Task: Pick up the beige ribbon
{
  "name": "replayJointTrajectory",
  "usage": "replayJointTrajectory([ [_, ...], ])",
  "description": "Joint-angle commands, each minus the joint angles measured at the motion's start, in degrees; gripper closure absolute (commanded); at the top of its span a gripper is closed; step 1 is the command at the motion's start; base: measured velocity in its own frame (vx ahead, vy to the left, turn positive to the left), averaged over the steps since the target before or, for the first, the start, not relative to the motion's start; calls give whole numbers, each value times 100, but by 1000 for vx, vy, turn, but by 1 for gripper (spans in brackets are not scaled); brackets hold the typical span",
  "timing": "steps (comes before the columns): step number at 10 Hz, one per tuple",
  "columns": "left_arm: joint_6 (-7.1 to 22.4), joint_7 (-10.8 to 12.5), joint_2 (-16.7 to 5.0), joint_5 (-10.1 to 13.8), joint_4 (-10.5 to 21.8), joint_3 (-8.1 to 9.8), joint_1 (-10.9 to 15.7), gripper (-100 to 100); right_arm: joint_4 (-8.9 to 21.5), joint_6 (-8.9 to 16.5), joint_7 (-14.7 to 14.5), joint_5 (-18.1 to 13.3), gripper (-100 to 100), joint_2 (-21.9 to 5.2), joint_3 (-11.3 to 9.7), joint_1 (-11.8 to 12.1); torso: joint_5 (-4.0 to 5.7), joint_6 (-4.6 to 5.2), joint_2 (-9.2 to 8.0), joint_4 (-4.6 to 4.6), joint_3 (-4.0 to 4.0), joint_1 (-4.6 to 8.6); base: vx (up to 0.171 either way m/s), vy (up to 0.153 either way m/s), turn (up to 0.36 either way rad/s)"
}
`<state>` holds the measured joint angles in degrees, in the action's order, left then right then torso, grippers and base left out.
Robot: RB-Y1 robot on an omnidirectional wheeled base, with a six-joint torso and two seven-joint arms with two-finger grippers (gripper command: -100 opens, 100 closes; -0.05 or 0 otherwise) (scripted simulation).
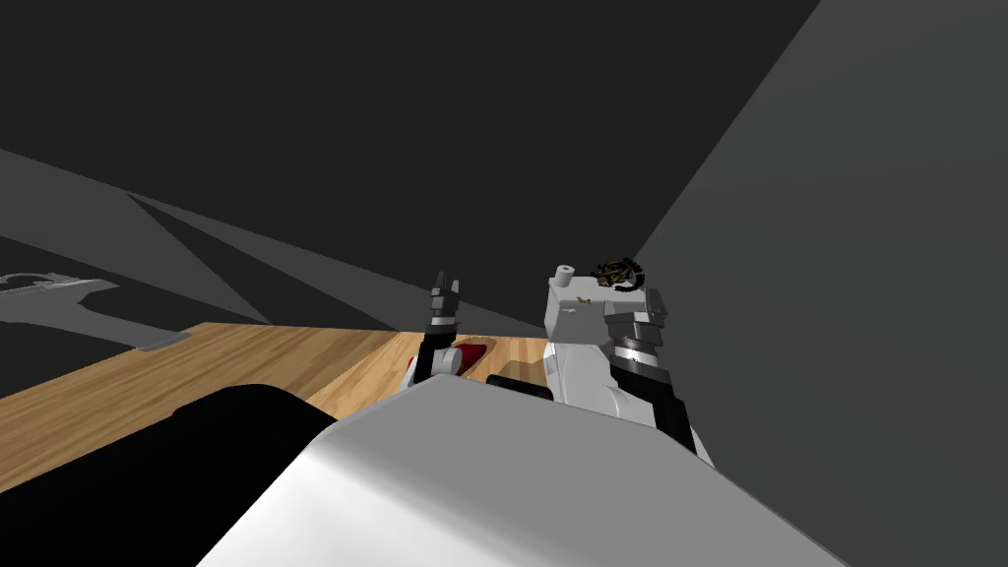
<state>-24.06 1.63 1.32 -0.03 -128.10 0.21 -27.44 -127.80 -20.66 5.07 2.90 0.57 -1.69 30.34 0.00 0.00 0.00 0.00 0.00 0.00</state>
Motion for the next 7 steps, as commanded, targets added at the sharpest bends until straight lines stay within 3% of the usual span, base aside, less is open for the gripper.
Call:
replayJointTrajectory([
  [1, 0, 0, 0, 0, 0, 0, 0, 0, 40, 6, -32, -76, -100, -267, 25, 7, 0, 0, 0, 0, 0, 0, 8, 14, -14],
  [3, 0, 0, 0, 0, 0, 0, 0, 0, 135, 21, -105, -249, -100, -611, 81, 21, -2, 0, 6, 1, -4, -8, 28, 38, -23],
  [4, 0, 0, 0, 0, 0, 0, 0, 0, 135, 21, -105, -249, -100, -660, 81, 21, -3, 0, 11, 2, -6, -13, 21, 32, -8],
  [7, 0, 0, 0, 0, 0, 0, 0, 0, 360, 54, -270, -651, -100, -1234, 213, 51, -3, 0, 10, 2, -6, -13, 29, 50, -30],
])
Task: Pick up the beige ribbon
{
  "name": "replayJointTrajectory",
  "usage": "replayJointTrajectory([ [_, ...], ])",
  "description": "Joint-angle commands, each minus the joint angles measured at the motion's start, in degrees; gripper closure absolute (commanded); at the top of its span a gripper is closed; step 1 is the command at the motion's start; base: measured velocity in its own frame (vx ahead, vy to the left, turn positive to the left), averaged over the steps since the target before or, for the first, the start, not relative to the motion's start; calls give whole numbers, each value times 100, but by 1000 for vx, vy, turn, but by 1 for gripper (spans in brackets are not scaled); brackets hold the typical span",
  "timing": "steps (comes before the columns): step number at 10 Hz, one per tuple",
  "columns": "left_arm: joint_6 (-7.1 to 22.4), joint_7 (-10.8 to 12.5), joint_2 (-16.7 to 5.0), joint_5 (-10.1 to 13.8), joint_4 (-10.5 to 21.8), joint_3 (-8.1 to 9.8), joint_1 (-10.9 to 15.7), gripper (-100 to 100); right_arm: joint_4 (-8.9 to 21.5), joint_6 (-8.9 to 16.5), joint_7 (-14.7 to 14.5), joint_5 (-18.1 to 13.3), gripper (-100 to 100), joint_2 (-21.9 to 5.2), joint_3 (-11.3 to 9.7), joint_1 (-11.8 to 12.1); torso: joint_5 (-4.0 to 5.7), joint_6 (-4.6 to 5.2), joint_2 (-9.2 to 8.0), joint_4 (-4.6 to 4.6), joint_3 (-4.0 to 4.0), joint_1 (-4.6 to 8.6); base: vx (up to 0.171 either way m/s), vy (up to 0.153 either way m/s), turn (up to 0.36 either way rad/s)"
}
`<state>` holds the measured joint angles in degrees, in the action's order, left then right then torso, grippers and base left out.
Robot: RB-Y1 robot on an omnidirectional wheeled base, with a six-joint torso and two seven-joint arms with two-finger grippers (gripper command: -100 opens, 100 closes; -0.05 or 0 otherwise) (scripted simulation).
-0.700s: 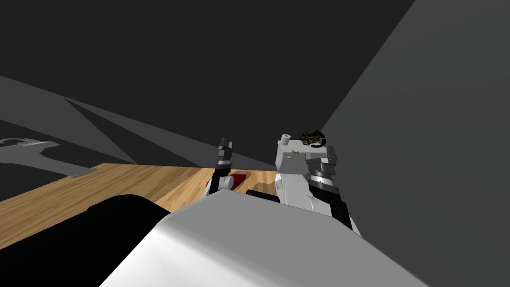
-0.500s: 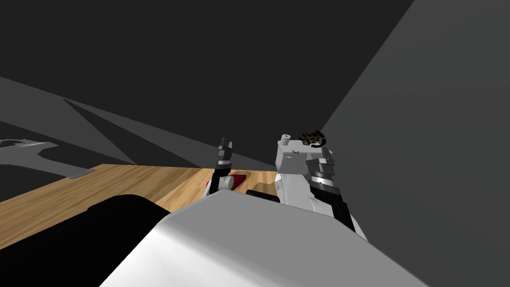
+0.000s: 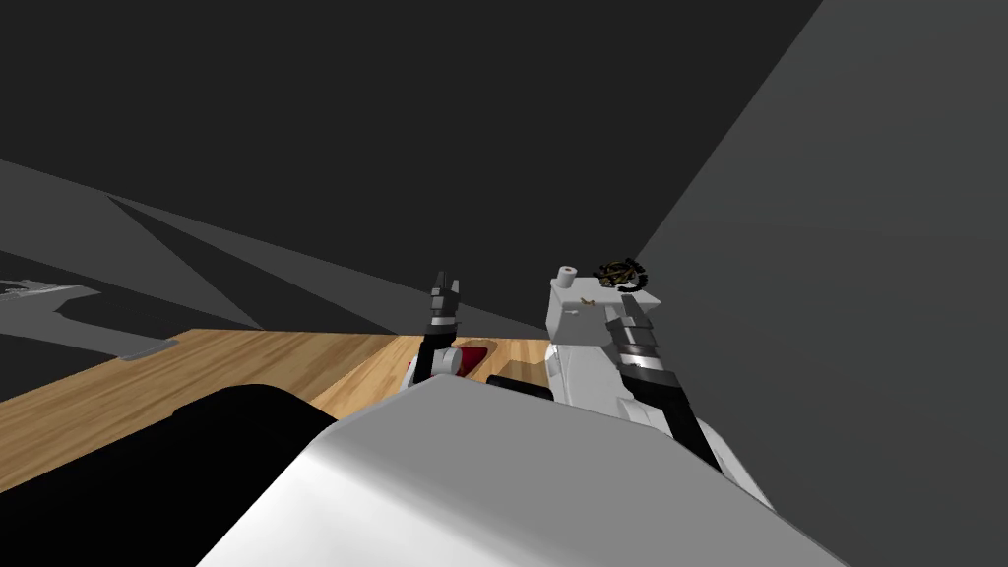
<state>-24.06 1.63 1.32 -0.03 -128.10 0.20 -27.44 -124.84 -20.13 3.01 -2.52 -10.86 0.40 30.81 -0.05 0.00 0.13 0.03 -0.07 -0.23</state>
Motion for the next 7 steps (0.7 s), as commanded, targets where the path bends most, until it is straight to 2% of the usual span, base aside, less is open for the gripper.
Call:
replayJointTrajectory([
  [1, 0, 0, 0, 0, 0, 0, 0, 0, 154, 14, -129, -274, -100, -286, 58, 17, 0, 0, 0, 0, 0, 0, 43, 93, -54],
  [5, 0, 0, 0, 0, 0, 0, 0, 0, 546, 62, -413, -963, -100, -1007, 306, 74, -3, 0, 10, 2, -6, -10, 58, 95, -54],
  [6, 0, 0, 0, 0, 0, 0, 0, 0, 546, 62, -413, -1031, -100, -1013, 306, 74, -3, 0, 14, 3, -8, -12, 37, 73, -23],
  [7, 0, 0, 0, 0, 0, 0, 0, 0, 646, 72, -488, -1235, -100, -1190, 371, 90, -2, -1, 5, 2, -4, -5, 17, 72, -35],
])
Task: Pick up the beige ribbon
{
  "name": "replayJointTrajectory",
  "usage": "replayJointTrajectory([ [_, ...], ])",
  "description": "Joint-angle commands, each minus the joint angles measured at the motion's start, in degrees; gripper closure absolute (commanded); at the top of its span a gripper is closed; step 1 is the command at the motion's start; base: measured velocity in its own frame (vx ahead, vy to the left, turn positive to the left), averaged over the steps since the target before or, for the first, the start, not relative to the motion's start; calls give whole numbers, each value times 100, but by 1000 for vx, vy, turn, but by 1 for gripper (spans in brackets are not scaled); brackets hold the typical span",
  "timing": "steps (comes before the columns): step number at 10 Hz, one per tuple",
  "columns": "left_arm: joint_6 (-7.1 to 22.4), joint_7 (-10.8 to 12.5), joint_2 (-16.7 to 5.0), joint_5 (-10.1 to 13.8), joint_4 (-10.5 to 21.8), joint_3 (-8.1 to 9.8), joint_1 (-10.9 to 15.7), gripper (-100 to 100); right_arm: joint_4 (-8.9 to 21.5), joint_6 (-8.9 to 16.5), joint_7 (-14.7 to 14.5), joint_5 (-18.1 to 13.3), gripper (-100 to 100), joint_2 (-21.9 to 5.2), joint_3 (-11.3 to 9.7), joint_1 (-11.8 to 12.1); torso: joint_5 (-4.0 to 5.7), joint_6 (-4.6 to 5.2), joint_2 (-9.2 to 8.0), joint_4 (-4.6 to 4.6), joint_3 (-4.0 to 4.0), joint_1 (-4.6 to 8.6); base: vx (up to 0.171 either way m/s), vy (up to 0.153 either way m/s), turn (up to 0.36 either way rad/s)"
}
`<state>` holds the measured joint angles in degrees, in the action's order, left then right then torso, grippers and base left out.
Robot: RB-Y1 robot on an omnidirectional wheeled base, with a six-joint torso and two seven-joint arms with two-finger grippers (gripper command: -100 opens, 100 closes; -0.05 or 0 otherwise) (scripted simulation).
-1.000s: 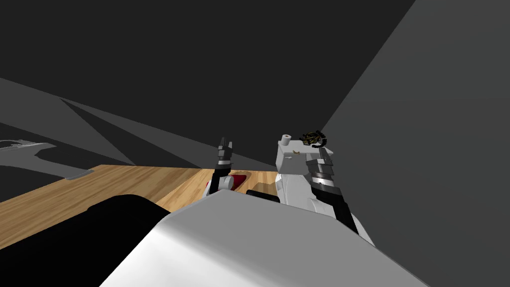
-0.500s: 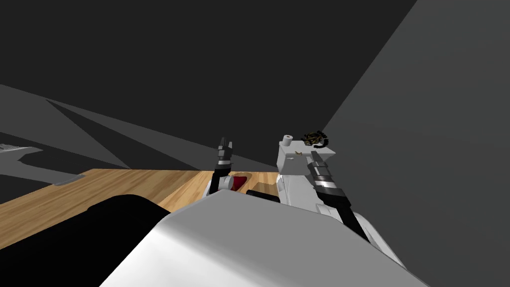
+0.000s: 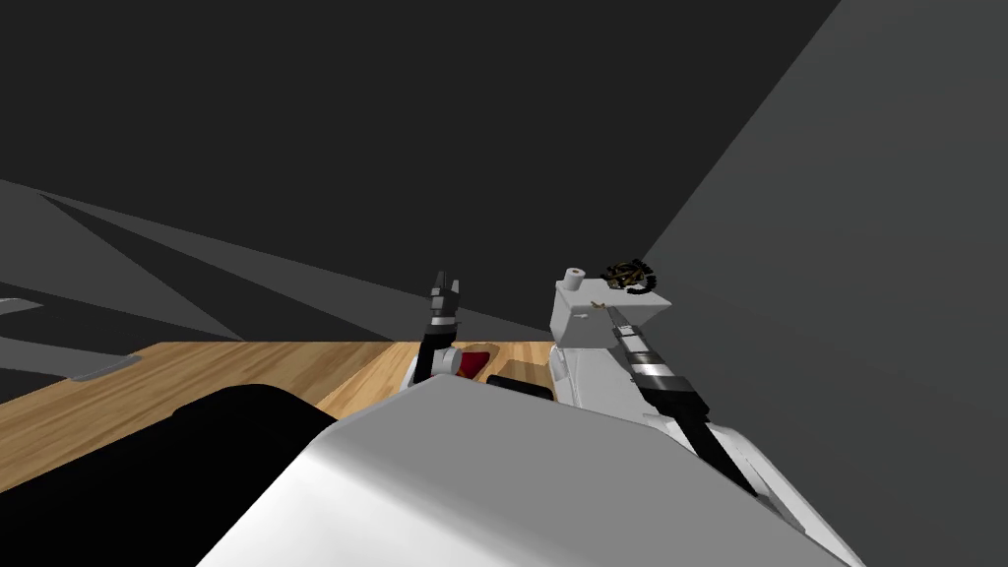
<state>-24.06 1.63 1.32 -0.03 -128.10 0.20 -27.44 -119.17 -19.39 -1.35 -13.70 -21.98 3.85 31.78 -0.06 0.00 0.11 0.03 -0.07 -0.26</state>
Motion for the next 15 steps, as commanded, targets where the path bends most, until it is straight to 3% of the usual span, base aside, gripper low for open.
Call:
replayJointTrajectory([
  [1, 0, 0, 0, 0, 0, 0, 0, 0, 179, 7, -127, -286, -100, -257, 91, 9, 0, 0, 0, 0, 0, 0, 36, 84, -57],
  [2, 0, 0, 0, 0, 0, 0, 0, 0, 279, 15, -204, -455, -100, -439, 153, 24, 0, 0, 3, 0, -1, -2, 50, 120, -54],
  [3, 0, 0, 0, 0, 0, 0, 0, 0, 279, 15, -204, -529, -100, -439, 153, 24, -3, 0, 7, 1, -4, -14, 34, 90, -37],
  [9, 0, 0, 0, 0, 0, 0, 0, 0, 807, 32, -641, -1488, -100, -1408, 388, 84, 1, -1, 2, 0, -1, 7, 31, 77, -28],
  [10, 0, 0, 0, 0, 0, 0, 0, 0, 807, 32, -641, -1488, -100, -1452, 388, 84, 1, -1, 1, 0, -1, 3, 21, 51, -11],
  [13, 0, 0, 0, 0, 0, 0, 0, 0, 1163, 27, -970, -1963, -100, -2024, 436, 98, 1, -1, 2, 0, -1, 6, 34, 63, 7],
  [15, 0, 0, 0, 0, 0, 0, 0, 0, 1289, 23, -1093, -2102, -100, -2305, 435, 98, 2, -2, 5, 1, -3, 11, 29, 38, 16],
])
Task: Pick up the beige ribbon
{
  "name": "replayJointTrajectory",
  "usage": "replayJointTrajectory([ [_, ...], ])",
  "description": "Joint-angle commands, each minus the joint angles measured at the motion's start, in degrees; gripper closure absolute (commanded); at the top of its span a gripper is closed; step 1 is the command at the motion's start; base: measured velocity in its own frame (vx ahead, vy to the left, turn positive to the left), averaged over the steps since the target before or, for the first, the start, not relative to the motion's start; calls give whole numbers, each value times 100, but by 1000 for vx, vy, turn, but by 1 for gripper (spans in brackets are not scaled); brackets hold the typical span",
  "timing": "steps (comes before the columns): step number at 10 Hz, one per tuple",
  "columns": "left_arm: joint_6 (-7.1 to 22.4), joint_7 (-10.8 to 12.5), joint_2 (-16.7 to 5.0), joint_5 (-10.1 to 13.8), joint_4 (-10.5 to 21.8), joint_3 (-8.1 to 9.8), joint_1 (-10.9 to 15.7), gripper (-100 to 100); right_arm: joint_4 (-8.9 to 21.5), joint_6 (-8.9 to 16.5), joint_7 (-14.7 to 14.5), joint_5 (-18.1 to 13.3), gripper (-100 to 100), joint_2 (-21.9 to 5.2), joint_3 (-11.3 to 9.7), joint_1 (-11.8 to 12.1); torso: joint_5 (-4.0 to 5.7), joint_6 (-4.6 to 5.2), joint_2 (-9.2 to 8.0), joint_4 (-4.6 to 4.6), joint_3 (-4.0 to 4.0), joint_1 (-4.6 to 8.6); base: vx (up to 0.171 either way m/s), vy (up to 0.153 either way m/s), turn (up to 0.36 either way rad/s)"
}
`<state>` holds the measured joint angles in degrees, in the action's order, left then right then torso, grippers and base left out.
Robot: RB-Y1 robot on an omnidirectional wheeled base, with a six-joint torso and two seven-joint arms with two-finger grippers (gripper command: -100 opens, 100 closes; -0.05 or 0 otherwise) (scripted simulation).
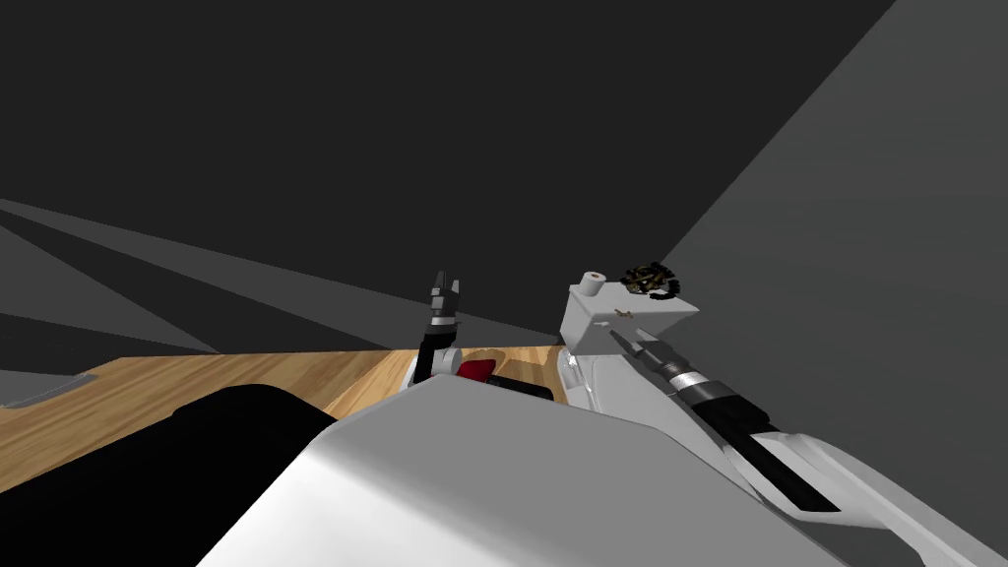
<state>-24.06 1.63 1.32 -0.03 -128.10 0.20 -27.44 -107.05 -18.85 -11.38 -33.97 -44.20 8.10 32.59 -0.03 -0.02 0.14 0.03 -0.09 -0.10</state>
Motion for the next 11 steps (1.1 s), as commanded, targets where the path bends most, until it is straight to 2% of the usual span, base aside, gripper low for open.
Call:
replayJointTrajectory([
  [1, 0, 0, 0, 0, 0, 0, 0, 0, 207, -35, -220, -204, -100, -286, 0, 16, 0, 0, 0, 0, 0, 0, 34, 44, 51],
  [3, 0, 0, 0, 0, 0, 0, 0, 0, 478, -47, -496, -436, -100, -665, -43, 6, 0, 0, 5, 1, -3, -2, 43, 32, 54],
  [4, 0, 0, 0, 0, 0, 0, 0, 0, 478, -47, -496, -436, -100, -715, -43, 6, 1, 1, 4, 1, -3, 6, 18, -2, 18],
  [7, 0, 0, 0, 0, 0, 0, 0, 0, 902, -64, -939, -732, -100, -1304, -149, -19, 3, 0, 6, 1, -4, 13, 47, 6, 47],
  [8, 0, 0, 0, 0, 0, 0, 0, 0, 902, -64, -939, -732, -100, -1381, -149, -19, 3, 0, 9, 2, -5, 11, 42, 20, 44],
  [9, 0, 0, 0, 0, 0, 0, 0, 0, 1042, -70, -1089, -820, -100, -1581, -190, -29, 3, 0, 6, 2, -4, 7, 38, 18, 75],
  [10, 0, 0, 0, 0, 0, 0, 0, 0, 1042, -70, -1089, -820, -100, -1613, -190, -29, 2, 0, 4, 1, -3, 6, 21, 16, 62],
  [11, 0, 0, 0, 0, 0, 0, 0, 0, 1180, -75, -1237, -904, -100, -1837, -233, -39, 2, 0, -2, 0, 0, 6, 23, 5, 52],
])
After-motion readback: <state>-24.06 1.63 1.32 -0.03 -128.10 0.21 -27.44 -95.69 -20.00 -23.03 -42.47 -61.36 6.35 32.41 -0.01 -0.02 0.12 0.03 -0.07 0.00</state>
